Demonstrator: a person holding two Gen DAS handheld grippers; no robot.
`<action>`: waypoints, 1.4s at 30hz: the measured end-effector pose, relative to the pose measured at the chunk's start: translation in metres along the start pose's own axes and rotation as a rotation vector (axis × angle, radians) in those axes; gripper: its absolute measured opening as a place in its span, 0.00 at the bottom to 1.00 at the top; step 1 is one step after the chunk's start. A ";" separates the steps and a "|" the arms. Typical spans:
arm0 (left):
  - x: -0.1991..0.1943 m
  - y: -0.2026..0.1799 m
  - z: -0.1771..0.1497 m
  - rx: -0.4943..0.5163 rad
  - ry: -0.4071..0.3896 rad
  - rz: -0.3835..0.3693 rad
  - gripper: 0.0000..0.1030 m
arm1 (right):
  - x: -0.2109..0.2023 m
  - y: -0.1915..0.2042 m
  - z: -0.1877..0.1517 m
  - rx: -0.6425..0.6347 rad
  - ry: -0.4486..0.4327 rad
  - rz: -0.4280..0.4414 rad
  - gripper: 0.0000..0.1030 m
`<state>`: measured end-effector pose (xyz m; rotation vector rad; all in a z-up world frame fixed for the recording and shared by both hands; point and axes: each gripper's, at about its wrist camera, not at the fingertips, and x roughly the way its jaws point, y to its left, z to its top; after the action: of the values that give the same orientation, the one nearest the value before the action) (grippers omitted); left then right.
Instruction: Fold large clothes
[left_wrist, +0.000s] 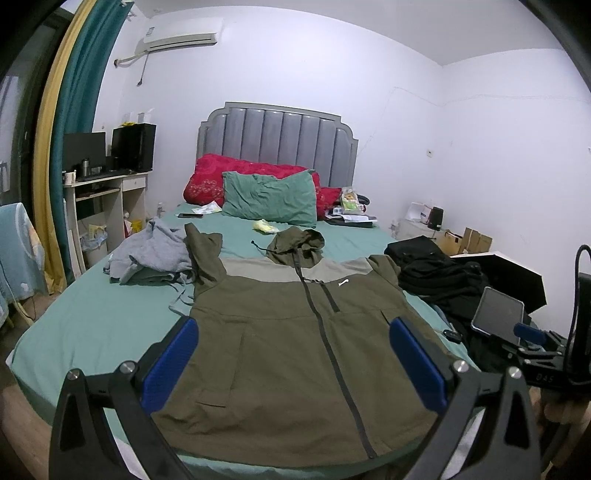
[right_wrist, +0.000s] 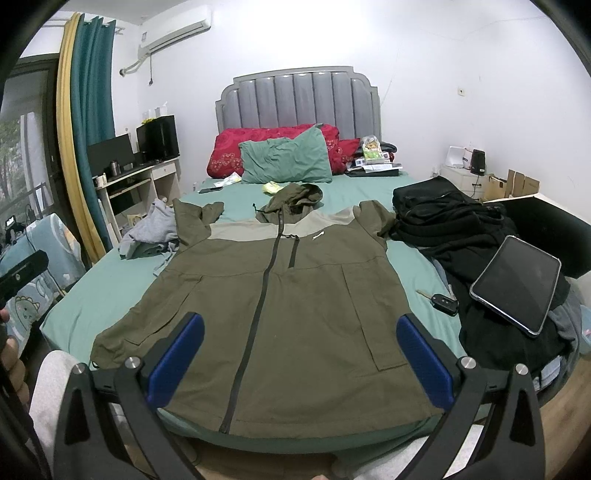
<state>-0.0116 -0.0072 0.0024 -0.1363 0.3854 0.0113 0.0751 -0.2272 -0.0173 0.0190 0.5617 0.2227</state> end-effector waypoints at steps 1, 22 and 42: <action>0.000 0.000 0.000 -0.001 0.000 0.000 1.00 | 0.000 0.000 0.000 0.000 -0.001 0.000 1.00; -0.001 -0.003 0.002 0.003 0.000 -0.001 1.00 | -0.003 -0.004 -0.001 0.006 -0.003 -0.002 1.00; 0.000 -0.004 0.003 0.004 -0.003 0.000 1.00 | -0.003 -0.003 -0.001 0.006 -0.005 -0.004 1.00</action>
<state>-0.0108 -0.0106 0.0055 -0.1320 0.3822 0.0103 0.0726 -0.2312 -0.0172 0.0246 0.5573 0.2173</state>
